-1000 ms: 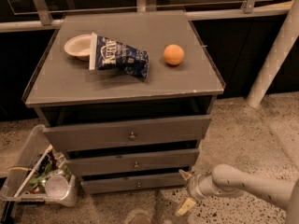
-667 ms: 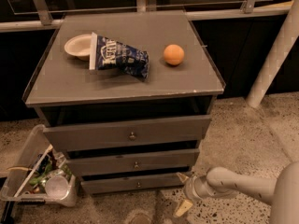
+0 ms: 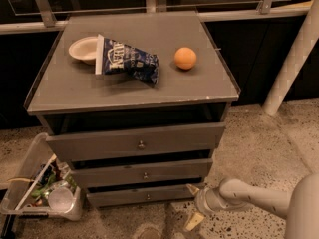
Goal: Open bottom drawer
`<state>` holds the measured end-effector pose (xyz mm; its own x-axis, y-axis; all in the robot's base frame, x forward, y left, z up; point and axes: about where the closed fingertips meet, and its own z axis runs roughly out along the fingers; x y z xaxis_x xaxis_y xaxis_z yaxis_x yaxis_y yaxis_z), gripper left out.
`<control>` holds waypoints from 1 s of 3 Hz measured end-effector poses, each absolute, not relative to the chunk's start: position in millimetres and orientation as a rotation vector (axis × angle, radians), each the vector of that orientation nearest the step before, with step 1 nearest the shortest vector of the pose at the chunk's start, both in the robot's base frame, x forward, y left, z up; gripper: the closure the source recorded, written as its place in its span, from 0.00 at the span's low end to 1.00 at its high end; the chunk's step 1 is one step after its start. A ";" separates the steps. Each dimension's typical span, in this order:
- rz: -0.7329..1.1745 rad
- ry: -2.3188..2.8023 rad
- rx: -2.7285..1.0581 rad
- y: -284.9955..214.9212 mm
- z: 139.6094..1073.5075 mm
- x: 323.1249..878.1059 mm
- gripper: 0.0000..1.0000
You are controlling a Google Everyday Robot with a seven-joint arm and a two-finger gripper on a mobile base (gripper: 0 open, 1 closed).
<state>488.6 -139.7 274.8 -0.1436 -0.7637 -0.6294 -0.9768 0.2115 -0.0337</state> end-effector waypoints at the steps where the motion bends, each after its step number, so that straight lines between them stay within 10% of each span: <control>1: 0.539 1.953 -1.582 -136.0 254.5 506.2 0.00; 3: 0.511 1.947 -1.546 -132.3 213.7 541.1 0.00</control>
Offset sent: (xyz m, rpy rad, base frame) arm 0.0632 0.0048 -0.0679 0.0385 -0.0416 -0.0525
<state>541.1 -132.3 213.7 -0.1471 -0.7376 -0.6590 -0.9661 0.2499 -0.0641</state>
